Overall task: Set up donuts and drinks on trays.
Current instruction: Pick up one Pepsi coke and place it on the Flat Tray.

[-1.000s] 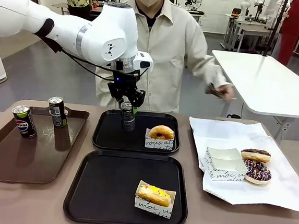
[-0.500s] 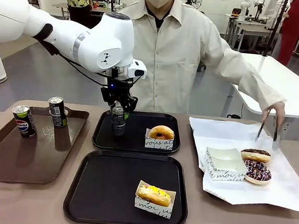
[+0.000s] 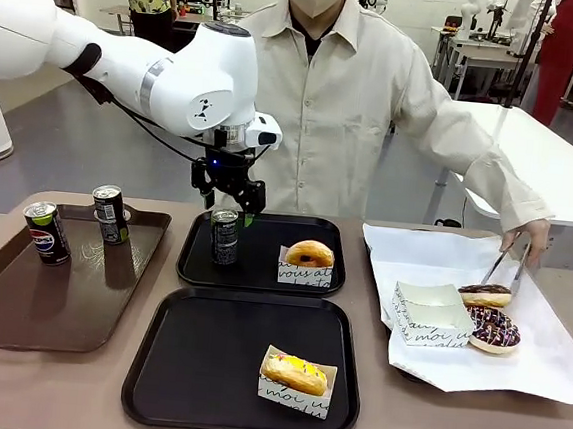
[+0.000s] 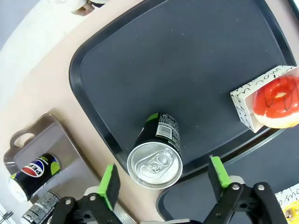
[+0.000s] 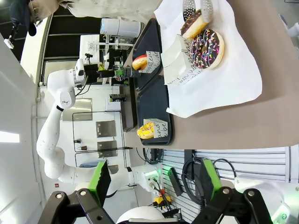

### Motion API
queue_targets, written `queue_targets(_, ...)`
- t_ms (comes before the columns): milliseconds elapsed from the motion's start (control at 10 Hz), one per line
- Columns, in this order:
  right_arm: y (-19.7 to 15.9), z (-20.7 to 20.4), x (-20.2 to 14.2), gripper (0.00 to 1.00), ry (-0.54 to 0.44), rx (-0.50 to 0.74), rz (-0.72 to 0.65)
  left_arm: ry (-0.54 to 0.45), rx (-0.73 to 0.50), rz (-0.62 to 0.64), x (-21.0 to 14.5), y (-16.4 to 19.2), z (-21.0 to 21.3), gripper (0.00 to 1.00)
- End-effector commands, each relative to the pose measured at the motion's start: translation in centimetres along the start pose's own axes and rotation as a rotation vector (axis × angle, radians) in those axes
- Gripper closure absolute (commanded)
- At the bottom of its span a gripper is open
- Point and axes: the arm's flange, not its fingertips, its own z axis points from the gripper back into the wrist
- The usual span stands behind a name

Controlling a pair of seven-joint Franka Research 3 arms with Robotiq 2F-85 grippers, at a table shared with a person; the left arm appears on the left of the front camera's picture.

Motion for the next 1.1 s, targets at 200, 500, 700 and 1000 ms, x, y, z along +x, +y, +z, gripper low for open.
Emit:
queue_targets(200,-0.1,0.0,-0.1,0.0,-0.008,0.028,0.018,-0.049,-0.053,0.07,-1.3,0.4,4.6,0.0)
queue_targets(500,-0.1,0.0,-0.1,0.0,-0.008,0.028,0.018,-0.062,-0.081,0.152,-3.6,-0.1,8.3,0.0)
queue_targets(700,-0.1,0.0,-0.1,0.0,-0.008,0.028,0.018,-0.008,-0.092,0.179,-5.3,0.3,9.6,0.0)
queue_targets(1000,-0.1,0.0,-0.1,0.0,-0.008,0.028,0.018,0.03,-0.064,0.212,-7.7,1.6,9.9,0.0)
